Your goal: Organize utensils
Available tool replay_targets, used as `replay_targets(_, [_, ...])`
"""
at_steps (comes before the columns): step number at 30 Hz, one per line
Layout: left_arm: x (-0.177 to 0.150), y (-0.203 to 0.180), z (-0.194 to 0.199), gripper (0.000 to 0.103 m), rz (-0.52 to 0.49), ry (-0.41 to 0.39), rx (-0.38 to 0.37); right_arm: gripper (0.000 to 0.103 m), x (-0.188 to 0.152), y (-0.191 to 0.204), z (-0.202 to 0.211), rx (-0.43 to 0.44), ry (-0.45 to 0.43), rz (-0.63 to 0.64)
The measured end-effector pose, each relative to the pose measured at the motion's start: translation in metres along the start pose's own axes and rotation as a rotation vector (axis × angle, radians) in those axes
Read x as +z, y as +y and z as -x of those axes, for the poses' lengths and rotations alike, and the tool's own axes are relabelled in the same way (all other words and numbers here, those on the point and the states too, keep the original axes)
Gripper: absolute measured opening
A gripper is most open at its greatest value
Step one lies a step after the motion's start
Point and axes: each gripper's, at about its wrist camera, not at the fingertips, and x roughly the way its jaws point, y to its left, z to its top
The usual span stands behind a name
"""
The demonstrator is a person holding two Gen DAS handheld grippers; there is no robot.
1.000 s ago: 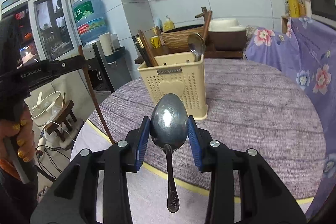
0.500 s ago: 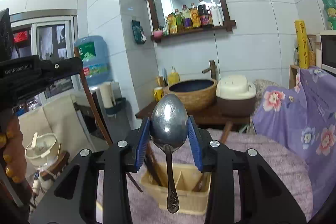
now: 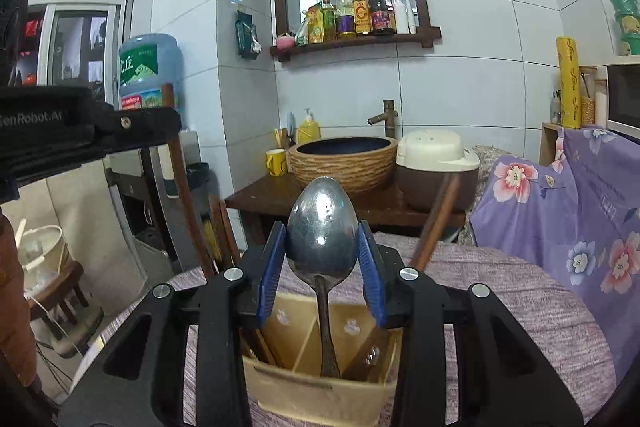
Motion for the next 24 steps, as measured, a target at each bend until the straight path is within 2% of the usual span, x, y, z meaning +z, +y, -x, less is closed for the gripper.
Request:
replay_targets(7, [-0.044, 0.007, -0.015, 0.008, -0.006, 0.082, 0.011, 0.037, -0.037, 0.006, 0.007, -0.058, 0.086, 0.039])
replay_targets(10, [-0.056, 0.010, -0.018, 0.008, -0.019, 0.092, 0.033, 0.037, -0.050, 0.002, 0.007, -0.075, 0.138, 0.019])
replay_targets(14, [-0.063, 0.013, -0.024, 0.008, -0.012, 0.140, 0.034, 0.038, -0.054, 0.004, 0.011, -0.097, 0.135, 0.036])
replay_targets(15, [-0.062, 0.014, -0.023, 0.008, -0.007, 0.140, 0.034, 0.040, -0.053, 0.003, 0.012, -0.089, 0.141, 0.032])
replay_targets(18, [-0.059, 0.015, -0.013, 0.010, 0.004, 0.138, 0.018, 0.060, -0.049, 0.005, 0.025, -0.105, 0.105, 0.040])
replay_targets(20, [-0.058, 0.015, 0.003, 0.029, -0.010, 0.117, 0.016, 0.064, -0.048, 0.004, 0.038, -0.105, 0.092, 0.045])
replay_targets(22, [-0.063, 0.016, 0.028, 0.073, -0.007, 0.072, 0.018, 0.065, -0.049, 0.002, 0.056, -0.107, 0.089, 0.037])
replay_targets(24, [-0.077, 0.020, 0.058, 0.084, -0.017, 0.016, 0.023, 0.071, -0.056, -0.002, 0.081, -0.105, 0.099, 0.018])
